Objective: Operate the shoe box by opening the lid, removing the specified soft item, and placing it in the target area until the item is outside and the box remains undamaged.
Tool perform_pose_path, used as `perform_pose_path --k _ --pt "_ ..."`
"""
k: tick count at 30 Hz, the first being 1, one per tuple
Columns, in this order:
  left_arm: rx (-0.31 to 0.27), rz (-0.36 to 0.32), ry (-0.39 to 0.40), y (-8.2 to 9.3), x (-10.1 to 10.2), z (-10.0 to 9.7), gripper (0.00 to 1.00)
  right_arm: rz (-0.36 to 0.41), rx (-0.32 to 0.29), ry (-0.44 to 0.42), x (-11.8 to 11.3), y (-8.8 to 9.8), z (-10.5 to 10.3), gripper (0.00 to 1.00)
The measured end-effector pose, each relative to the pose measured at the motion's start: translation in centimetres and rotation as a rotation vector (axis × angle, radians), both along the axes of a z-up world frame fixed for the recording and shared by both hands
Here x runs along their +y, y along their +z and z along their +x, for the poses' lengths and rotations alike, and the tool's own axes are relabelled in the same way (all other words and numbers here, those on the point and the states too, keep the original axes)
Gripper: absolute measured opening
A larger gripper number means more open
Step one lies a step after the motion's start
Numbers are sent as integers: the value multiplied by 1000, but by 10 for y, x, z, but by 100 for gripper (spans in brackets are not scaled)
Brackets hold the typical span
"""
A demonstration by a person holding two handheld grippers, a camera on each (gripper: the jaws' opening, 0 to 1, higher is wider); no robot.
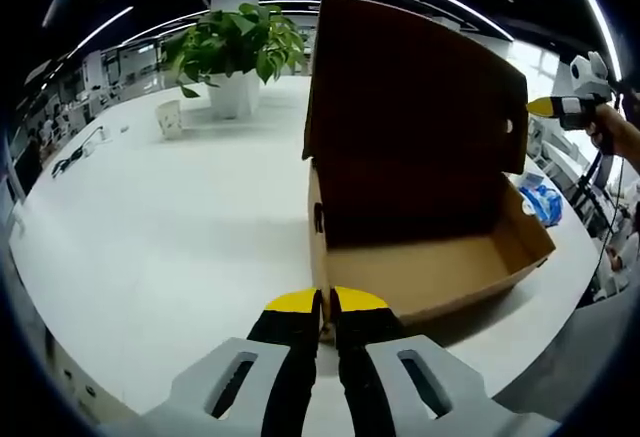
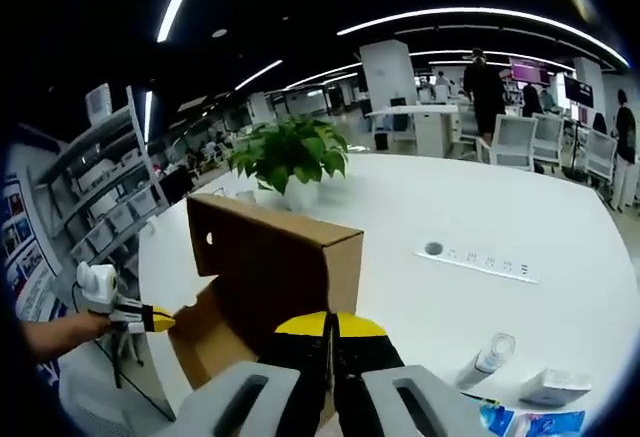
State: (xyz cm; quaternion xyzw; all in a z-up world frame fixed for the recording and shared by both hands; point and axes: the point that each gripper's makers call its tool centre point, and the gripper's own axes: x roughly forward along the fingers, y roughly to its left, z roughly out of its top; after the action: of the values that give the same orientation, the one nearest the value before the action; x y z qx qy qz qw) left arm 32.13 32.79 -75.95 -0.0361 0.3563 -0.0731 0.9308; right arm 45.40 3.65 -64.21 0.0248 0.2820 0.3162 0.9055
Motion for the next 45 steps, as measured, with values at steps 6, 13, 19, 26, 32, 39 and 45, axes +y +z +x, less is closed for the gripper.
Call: perform_pose_path --k 6,13,19,26,32,39,45 --pt "-4 8 -11 0 0 0 3 14 -19 -14 -1 0 -8 0" --pt "-12 -6 -15 2 1 2 4 42 -30 -31 -1 0 -17 0" --pt "-23 13 -30 7 1 4 3 34 -44 -33 -1 1 -23 0" --pt "-64 15 -23 29 6 13 3 34 -57 -36 -3 0 -27 0" --pt "-101 25 -31 46 8 23 4 33 -67 -37 -2 -2 -32 0" --pt "-166 50 -46 73 12 41 4 43 -66 -50 -2 -3 -37 0" --pt "-213 64 -54 93 15 58 5 44 -63 -53 -2 -5 -42 0"
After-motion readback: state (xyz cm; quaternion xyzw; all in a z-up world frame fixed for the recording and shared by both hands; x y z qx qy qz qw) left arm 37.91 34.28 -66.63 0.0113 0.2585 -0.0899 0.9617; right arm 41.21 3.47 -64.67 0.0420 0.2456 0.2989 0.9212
